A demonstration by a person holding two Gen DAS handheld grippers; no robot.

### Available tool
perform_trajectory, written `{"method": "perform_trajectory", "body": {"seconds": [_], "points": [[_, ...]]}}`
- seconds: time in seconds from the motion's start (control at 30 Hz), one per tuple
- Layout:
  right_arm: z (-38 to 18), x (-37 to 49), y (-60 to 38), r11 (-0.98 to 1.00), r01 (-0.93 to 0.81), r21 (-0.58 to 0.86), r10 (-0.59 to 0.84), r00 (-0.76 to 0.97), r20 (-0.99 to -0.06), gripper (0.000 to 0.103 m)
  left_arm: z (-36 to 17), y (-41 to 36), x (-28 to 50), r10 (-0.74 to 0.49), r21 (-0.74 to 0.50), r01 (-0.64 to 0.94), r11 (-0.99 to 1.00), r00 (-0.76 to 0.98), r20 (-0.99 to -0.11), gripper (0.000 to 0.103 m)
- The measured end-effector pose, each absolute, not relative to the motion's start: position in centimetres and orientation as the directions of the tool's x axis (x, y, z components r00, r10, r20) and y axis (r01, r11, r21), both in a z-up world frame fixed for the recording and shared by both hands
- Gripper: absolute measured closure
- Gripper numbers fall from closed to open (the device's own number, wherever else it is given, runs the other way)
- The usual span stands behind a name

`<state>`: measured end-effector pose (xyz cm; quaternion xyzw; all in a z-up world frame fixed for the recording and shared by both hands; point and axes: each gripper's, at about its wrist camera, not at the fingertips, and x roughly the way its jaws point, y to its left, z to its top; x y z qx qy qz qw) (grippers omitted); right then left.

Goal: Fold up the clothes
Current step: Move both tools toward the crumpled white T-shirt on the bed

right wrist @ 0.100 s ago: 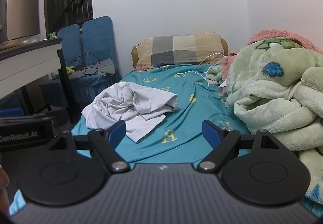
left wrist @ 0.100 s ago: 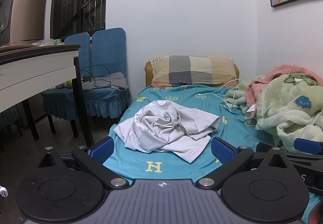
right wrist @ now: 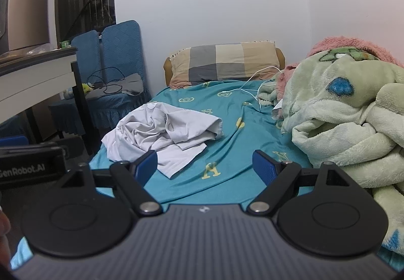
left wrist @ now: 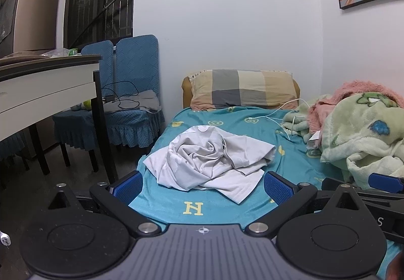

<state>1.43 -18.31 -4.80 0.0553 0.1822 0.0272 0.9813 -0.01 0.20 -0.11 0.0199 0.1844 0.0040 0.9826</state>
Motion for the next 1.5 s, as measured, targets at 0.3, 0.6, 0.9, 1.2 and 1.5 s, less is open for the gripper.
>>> {"method": "perform_trajectory", "body": {"seconds": [0.3,0.6,0.9,1.2,1.5], "points": [[-4.5,1.3,-18.5,0.990,-0.033,0.136,0.079,0.933,-0.350,0.019,0.0,-0.1,-0.2,0.032,0.057,-0.012,0.998,0.934,-0.357,0.000],[-4.8,1.4,-18.1,0.993,-0.043,0.106,0.077,0.937,-0.341,0.019,-0.2,-0.1,-0.3,0.042,0.064,-0.020,0.998,0.934,-0.354,0.000],[-4.6,0.9,-17.7,0.993,-0.050,0.104,0.082,0.942,-0.326,0.019,-0.2,0.3,-0.1,0.036,0.029,-0.027,0.999,0.932,-0.361,0.000],[-4.5,0.8,-17.9,0.992,-0.044,0.117,0.079,0.943,-0.322,0.019,0.0,0.4,-0.2,0.036,0.021,-0.030,0.999,0.933,-0.358,0.000],[-4.4,0.9,-18.3,0.993,-0.022,0.117,0.059,0.945,-0.320,0.019,0.7,1.8,-0.5,0.048,0.006,-0.048,0.999,0.936,-0.347,0.000]]}}
